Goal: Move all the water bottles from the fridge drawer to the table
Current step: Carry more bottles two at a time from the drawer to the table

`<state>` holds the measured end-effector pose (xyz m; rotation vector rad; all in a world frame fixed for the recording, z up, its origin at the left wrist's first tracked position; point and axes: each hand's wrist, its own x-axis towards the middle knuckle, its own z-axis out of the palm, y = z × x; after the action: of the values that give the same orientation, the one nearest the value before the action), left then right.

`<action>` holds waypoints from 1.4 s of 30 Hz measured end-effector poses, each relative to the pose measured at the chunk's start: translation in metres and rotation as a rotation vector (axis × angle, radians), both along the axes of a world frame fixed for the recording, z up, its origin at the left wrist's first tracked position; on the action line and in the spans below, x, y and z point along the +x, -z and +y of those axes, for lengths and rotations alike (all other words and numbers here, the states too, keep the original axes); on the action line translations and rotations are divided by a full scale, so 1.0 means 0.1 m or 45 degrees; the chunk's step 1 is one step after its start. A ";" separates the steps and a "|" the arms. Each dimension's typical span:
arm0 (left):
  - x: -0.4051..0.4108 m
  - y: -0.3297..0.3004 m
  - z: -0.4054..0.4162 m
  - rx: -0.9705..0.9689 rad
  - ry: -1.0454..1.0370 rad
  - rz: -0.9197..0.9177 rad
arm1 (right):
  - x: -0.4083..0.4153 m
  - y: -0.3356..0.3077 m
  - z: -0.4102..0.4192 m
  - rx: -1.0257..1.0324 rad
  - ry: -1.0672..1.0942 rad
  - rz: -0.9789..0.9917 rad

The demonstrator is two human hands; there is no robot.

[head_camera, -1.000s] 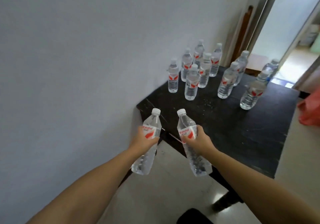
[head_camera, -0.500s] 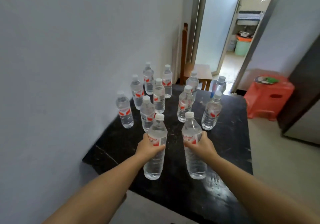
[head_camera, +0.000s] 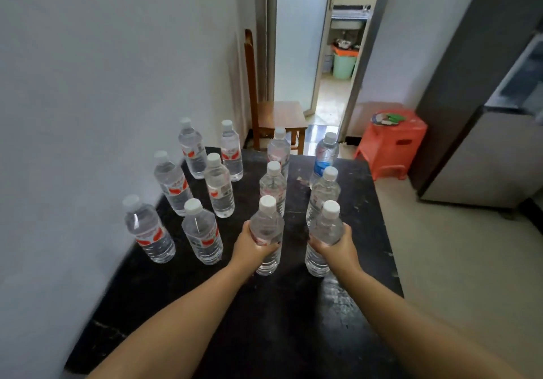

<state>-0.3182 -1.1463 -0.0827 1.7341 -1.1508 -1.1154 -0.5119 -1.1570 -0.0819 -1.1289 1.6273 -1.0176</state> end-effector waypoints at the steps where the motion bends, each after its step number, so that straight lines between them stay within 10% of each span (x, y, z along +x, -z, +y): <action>1: -0.02 0.03 -0.02 -0.003 0.028 0.015 | 0.01 0.03 0.02 -0.006 0.031 -0.002; 21: 0.09 0.31 0.09 0.121 0.169 -0.137 | -0.09 0.32 0.24 0.076 0.040 0.123; 29: 0.16 0.27 0.32 0.217 0.175 -0.320 | 0.05 0.41 0.30 0.901 -0.545 0.545; 42: 1.00 -0.06 1.08 0.260 -0.158 -0.956 | 1.26 -0.21 0.22 0.263 -1.254 0.999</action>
<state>-0.2184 -1.0380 -0.0767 2.4543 -1.3564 -0.5092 -0.3863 -1.1351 -0.0611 -2.0091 1.3457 0.2683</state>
